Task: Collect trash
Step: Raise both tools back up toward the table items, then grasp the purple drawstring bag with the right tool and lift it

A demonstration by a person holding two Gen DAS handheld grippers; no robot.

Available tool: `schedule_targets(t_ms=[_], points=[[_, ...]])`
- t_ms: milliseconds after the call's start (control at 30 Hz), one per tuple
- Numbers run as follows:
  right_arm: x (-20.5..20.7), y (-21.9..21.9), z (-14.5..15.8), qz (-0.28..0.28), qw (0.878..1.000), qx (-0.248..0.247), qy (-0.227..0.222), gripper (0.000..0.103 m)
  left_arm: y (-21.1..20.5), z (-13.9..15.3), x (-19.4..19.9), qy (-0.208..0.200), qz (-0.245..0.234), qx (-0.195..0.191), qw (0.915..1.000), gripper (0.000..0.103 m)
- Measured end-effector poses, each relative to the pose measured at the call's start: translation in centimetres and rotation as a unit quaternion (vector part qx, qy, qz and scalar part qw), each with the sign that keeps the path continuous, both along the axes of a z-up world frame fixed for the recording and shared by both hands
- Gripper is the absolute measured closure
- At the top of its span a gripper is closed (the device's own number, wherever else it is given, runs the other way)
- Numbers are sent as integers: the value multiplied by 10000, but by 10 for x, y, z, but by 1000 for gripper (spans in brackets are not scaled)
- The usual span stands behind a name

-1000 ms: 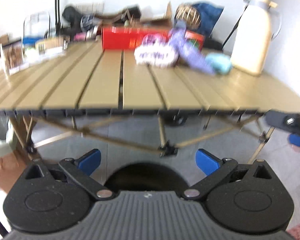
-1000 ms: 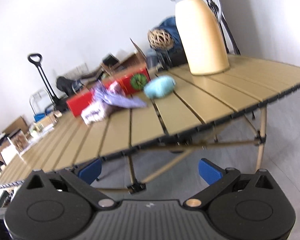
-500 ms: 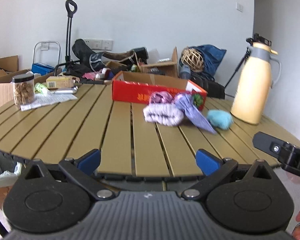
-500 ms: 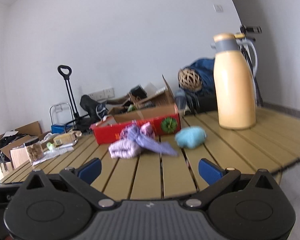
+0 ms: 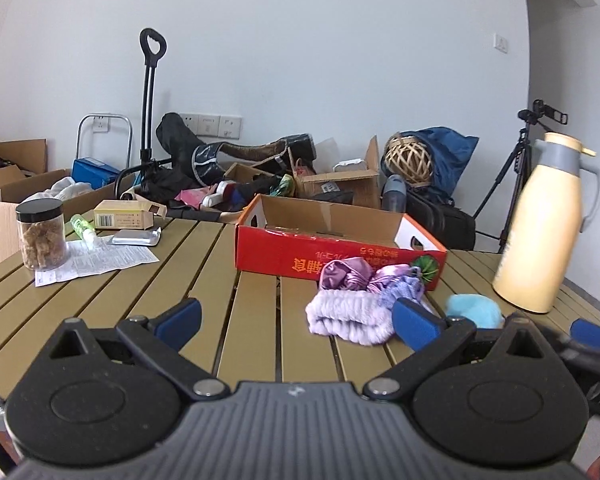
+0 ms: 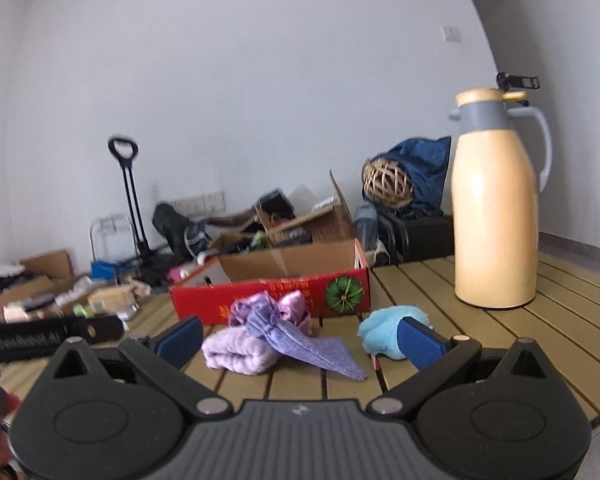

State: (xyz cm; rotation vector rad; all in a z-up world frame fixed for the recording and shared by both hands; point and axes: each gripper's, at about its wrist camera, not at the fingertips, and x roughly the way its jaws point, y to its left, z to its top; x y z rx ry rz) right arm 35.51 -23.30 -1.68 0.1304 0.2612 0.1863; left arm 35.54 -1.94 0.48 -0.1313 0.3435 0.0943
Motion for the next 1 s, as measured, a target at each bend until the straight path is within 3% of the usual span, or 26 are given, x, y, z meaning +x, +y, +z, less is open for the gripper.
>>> schedule_targets(t_ms=[167, 267, 567, 767, 900, 1000], points=[[44, 24, -19, -117, 9980, -559, 263, 0, 11, -5, 26, 78, 168, -95, 9998, 0], [71, 31, -32, -180, 9966, -629, 493, 2, 20, -10, 40, 198, 197, -192, 9994, 0], [131, 49, -49, -263, 9868, -927, 1298, 22, 30, -23, 48, 342, 146, -197, 9991, 0], [154, 61, -52, -339, 9826, -1033, 1506, 42, 26, -27, 44, 380, 17, -54, 9993, 0], [155, 61, -54, -465, 9815, -1041, 1536, 72, 27, -29, 43, 414, 18, -21, 9991, 0], [151, 52, -53, -310, 9864, -716, 1445, 94, 30, -30, 45, 459, 15, -67, 9989, 0]])
